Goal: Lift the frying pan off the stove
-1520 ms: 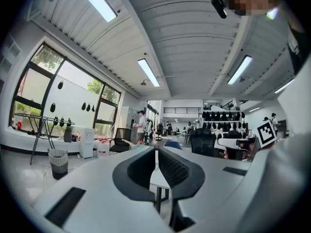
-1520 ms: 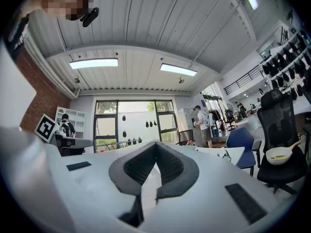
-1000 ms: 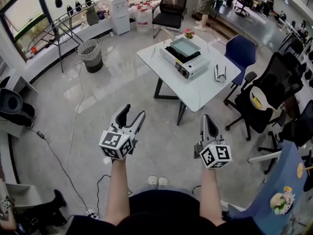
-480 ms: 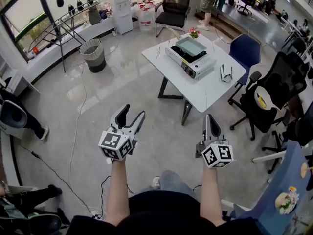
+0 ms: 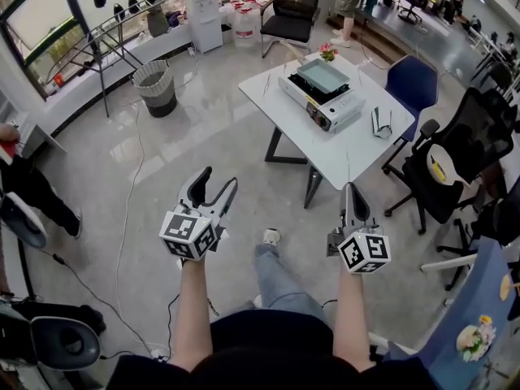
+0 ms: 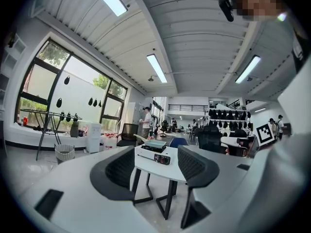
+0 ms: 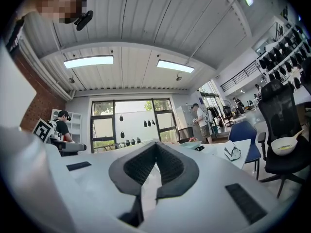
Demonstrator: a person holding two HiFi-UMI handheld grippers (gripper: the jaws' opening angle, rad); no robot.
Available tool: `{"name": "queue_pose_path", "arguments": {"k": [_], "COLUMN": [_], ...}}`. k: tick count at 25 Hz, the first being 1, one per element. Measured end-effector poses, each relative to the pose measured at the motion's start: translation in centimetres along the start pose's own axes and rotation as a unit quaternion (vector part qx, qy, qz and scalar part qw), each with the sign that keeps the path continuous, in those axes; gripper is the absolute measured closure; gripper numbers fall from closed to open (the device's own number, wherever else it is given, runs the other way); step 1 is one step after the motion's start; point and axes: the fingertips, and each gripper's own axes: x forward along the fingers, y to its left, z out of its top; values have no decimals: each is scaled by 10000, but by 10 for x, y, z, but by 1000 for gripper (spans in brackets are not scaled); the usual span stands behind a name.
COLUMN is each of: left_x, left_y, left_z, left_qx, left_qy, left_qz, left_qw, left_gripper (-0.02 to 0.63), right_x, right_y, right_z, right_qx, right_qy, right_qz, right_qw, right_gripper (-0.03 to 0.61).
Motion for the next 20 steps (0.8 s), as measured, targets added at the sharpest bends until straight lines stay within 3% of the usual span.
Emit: {"name": "queue_pose_path", "arguments": {"k": [5, 11, 16, 20], "left_x": [36, 109, 203, 294], "left_y": [30, 93, 167, 223], "left_z": [2, -1, 8, 39], "left_qx": [41, 50, -65, -127], "left_qy": [-40, -30, 84, -113], "left_qz": [67, 191, 273, 245], "left_qw": [10000, 9998, 9996, 9996], "left_gripper": [337, 337, 337, 337], "right_x": [48, 148, 258, 355], "right_y": [-16, -48, -72, -103], "right_z": [-5, -14, -12, 2], "right_qx": [17, 53, 59, 174], "right_qy": [-61, -195, -139, -253], "right_qz": [23, -7, -97, -277], "right_qw": [10000, 9998, 9998, 9991], "right_gripper": [575, 575, 575, 575]}}
